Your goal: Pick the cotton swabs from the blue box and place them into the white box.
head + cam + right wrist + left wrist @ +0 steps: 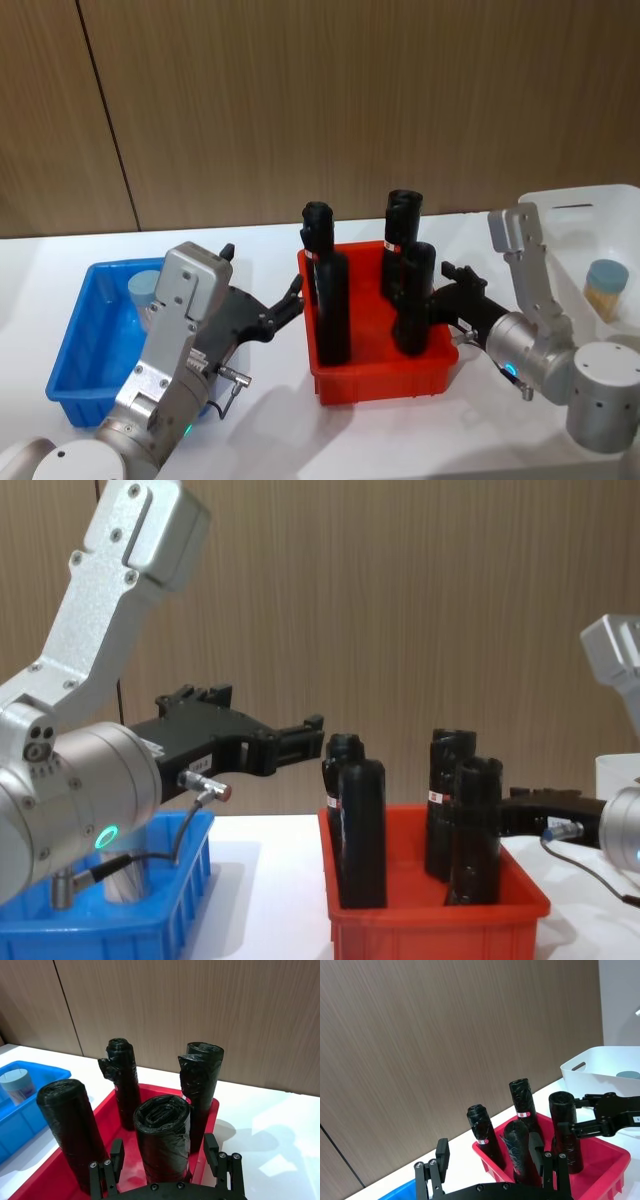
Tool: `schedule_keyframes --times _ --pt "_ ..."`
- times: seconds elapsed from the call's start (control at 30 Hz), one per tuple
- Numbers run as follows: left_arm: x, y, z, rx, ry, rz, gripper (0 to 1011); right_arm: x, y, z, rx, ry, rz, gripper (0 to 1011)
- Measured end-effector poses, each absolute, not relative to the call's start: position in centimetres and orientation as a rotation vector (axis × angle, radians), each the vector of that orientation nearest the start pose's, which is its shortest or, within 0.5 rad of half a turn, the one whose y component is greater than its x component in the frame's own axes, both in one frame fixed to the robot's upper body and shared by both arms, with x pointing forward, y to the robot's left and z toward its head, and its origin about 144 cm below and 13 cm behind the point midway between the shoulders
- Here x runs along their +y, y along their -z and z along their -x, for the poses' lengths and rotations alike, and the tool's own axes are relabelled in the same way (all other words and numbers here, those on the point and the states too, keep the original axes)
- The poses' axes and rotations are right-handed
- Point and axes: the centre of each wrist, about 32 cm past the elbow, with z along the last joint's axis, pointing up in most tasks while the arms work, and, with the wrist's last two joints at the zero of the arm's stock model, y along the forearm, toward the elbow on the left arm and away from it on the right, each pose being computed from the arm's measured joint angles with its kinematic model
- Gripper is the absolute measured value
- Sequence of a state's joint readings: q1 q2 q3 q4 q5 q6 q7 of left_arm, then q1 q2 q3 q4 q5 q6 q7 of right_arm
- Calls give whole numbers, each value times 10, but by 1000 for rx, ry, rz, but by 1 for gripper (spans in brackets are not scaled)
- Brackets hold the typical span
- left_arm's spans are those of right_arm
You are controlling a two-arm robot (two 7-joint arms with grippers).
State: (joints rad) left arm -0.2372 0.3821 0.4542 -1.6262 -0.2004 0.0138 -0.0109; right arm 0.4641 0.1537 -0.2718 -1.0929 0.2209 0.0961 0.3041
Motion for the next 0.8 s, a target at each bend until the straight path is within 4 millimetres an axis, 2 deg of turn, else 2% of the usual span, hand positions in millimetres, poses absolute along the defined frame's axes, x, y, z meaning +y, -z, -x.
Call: schedule_keyframes --times 0.2,0.57,0.6,0.8 --pt "198 -1204 -492 -268 -1124 -61 1004 -217 -1161 -586 105 1104 142 926" --pt "198 -1204 -492 -268 -1124 -61 1004 -215 -1162 -590 122 1103 140 619" --pt "198 -1204 -492 -268 -1124 -61 1004 -215 -1162 -590 124 1103 139 564" --pt "198 -1204 -492 -268 -1124 -61 1004 -213 -1166 -589 127 1095 126 496"
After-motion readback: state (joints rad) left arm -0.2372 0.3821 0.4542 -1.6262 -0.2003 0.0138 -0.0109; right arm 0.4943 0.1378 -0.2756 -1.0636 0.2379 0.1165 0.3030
